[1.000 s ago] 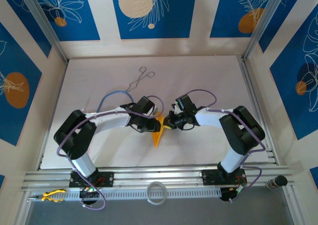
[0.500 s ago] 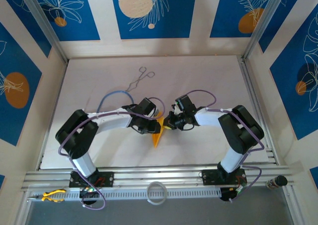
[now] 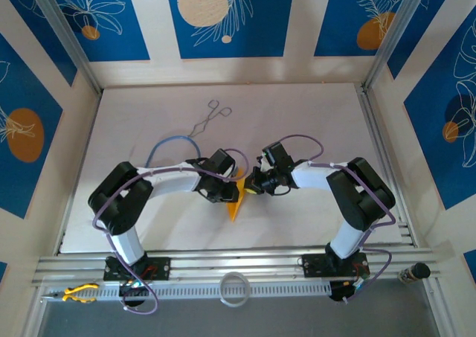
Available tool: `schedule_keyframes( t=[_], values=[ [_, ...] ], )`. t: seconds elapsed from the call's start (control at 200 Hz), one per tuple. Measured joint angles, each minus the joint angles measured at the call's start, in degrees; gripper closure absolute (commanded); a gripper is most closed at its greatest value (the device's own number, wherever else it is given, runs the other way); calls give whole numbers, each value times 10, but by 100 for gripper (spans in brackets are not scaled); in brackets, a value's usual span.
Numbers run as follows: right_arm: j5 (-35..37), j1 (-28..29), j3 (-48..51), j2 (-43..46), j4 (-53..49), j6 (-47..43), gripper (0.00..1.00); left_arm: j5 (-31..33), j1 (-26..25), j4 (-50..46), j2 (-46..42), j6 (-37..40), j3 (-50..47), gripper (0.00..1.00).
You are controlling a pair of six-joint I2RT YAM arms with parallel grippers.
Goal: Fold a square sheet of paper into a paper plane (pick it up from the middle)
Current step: Move a paper plane to the center of the table.
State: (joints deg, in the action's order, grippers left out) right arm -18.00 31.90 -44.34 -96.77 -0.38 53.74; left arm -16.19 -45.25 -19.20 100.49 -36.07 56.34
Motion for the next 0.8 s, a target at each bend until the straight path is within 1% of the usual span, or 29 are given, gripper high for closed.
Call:
schedule_keyframes(
  t=[0.08,0.17,0.245,0.37,0.485,0.585,0.8],
  values=[
    [0,0,0,0,0,0,88,4,0,-5,2,5,3,90],
    [3,-3,2,9,-7,0,79,20,0,-26,2,11,17,90],
    [10,-12,4,30,-18,-6,76,42,0,-50,2,21,39,91],
    [18,-43,15,83,-34,-14,75,85,0,-99,3,37,83,92],
    [23,-70,28,113,-41,-22,75,119,0,-139,16,52,123,92],
    [25,-87,44,127,-49,-26,74,139,0,-167,35,60,146,92],
    [26,-98,63,142,-62,-27,74,162,0,-212,77,62,169,92]
  ],
)
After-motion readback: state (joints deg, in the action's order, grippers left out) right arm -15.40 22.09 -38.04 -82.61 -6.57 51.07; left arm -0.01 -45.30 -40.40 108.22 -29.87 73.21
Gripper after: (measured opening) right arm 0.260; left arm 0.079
